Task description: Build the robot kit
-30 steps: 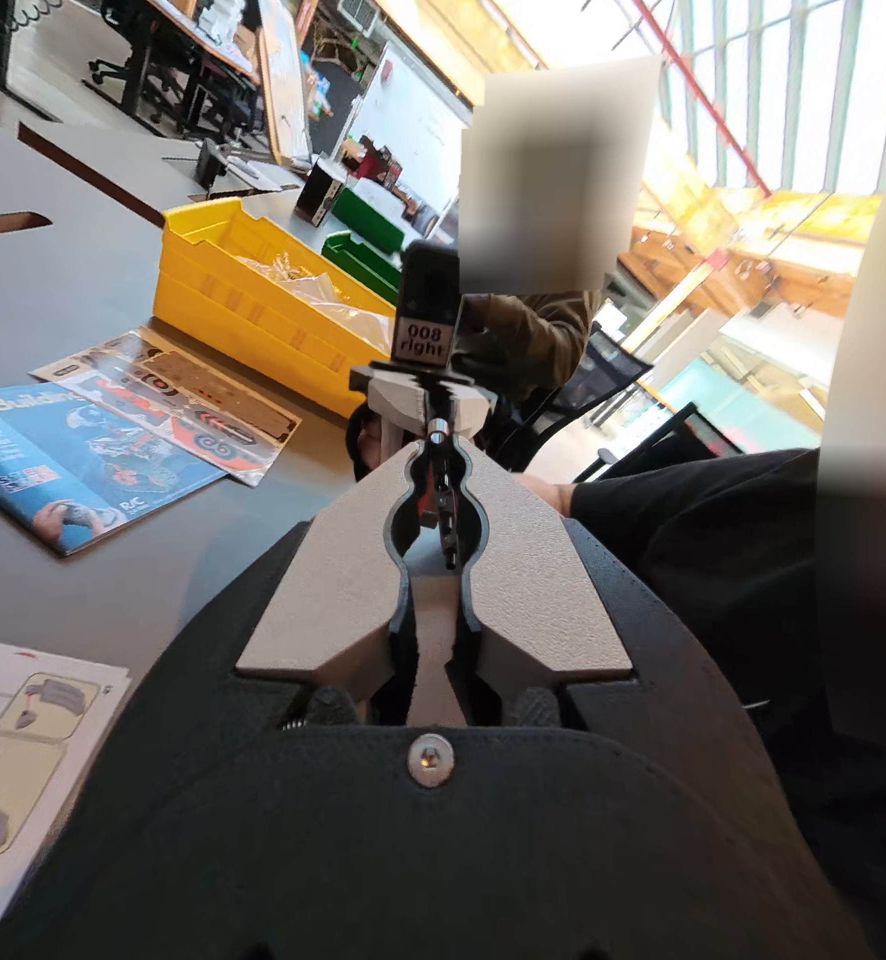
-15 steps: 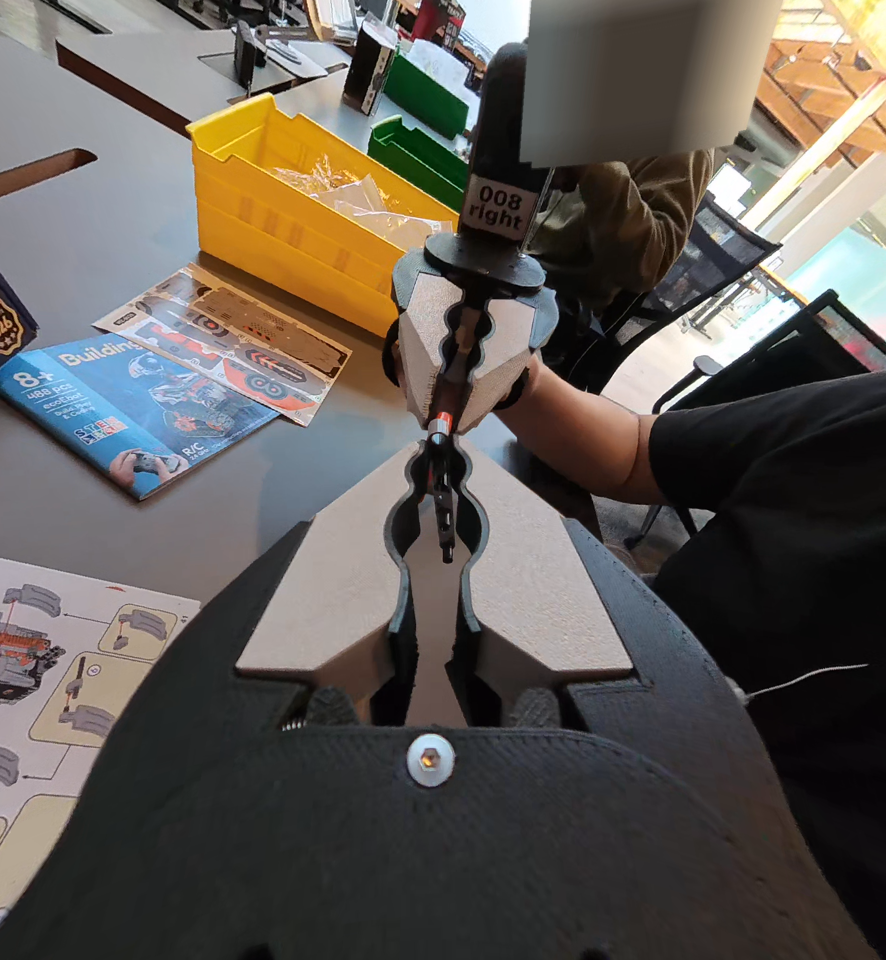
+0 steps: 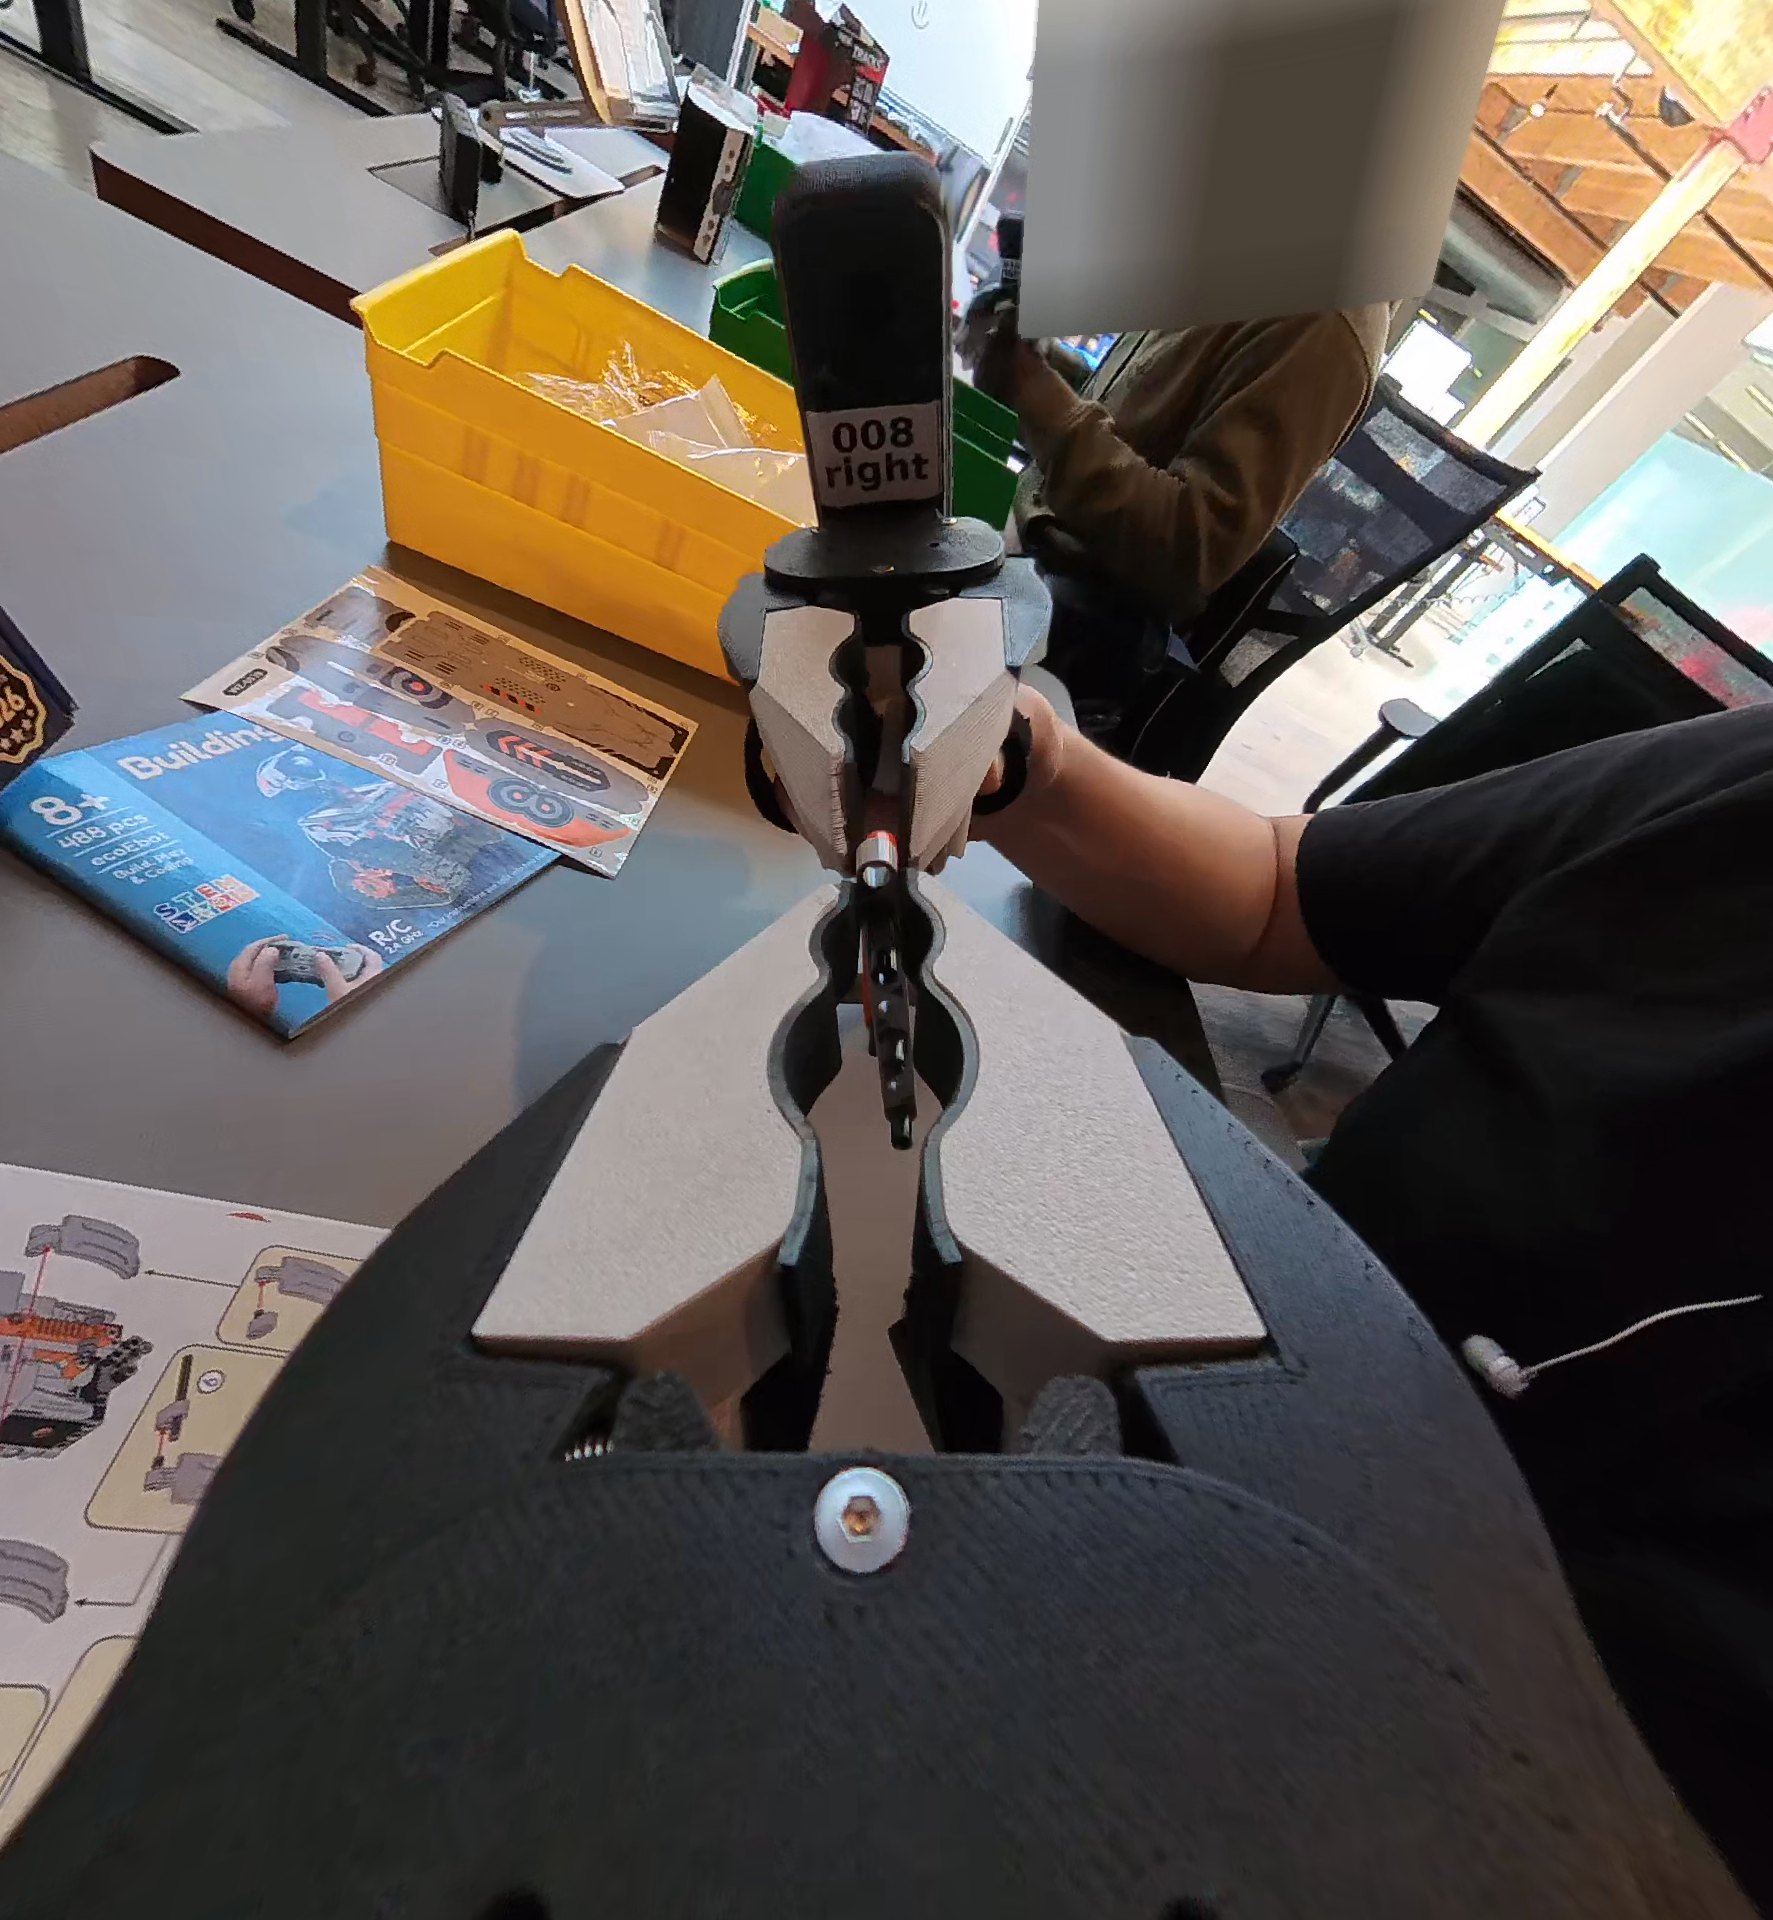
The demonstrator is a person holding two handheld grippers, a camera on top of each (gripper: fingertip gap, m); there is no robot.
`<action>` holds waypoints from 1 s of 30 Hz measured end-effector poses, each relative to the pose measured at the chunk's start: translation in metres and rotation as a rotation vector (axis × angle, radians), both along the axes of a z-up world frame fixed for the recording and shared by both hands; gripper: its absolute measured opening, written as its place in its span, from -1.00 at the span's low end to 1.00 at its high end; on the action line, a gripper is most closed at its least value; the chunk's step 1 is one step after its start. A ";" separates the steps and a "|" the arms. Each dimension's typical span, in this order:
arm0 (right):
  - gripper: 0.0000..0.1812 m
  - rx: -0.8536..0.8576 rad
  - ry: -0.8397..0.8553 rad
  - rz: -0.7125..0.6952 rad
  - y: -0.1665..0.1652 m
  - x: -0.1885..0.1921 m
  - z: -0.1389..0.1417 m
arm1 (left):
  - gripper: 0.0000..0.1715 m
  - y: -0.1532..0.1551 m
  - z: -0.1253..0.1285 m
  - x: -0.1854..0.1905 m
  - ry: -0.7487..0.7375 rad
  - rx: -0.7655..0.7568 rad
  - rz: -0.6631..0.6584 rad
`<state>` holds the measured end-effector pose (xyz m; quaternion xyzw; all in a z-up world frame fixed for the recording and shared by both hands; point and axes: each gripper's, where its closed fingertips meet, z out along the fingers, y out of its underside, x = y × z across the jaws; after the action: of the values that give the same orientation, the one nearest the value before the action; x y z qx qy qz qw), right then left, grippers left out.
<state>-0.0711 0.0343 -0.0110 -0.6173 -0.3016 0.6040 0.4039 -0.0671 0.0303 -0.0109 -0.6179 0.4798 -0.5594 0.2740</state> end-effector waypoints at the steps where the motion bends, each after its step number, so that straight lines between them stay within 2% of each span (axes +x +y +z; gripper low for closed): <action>1: -0.94 -0.005 0.012 0.009 -0.001 0.000 0.001 | -0.95 -0.001 0.001 0.000 -0.008 0.011 -0.003; 6: -0.94 -0.025 0.049 0.044 -0.006 -0.004 0.004 | -0.94 -0.003 0.008 0.000 -0.055 0.012 -0.018; 16: -0.94 -0.085 0.250 -0.053 0.007 0.002 0.022 | -0.94 0.009 0.025 0.003 -0.183 -0.052 0.058; 25: -0.94 -0.019 0.229 -0.201 0.016 0.011 0.026 | -0.94 0.018 0.029 0.011 -0.254 -0.090 0.123; 30: -0.95 -0.082 0.297 -0.175 0.016 0.013 0.029 | -0.94 0.018 0.031 0.012 -0.284 -0.080 0.119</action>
<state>-0.0580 0.0508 0.0180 -0.5612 -0.1588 0.6629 0.4695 -0.0550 0.0481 0.0204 -0.5704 0.3763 -0.6425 0.3468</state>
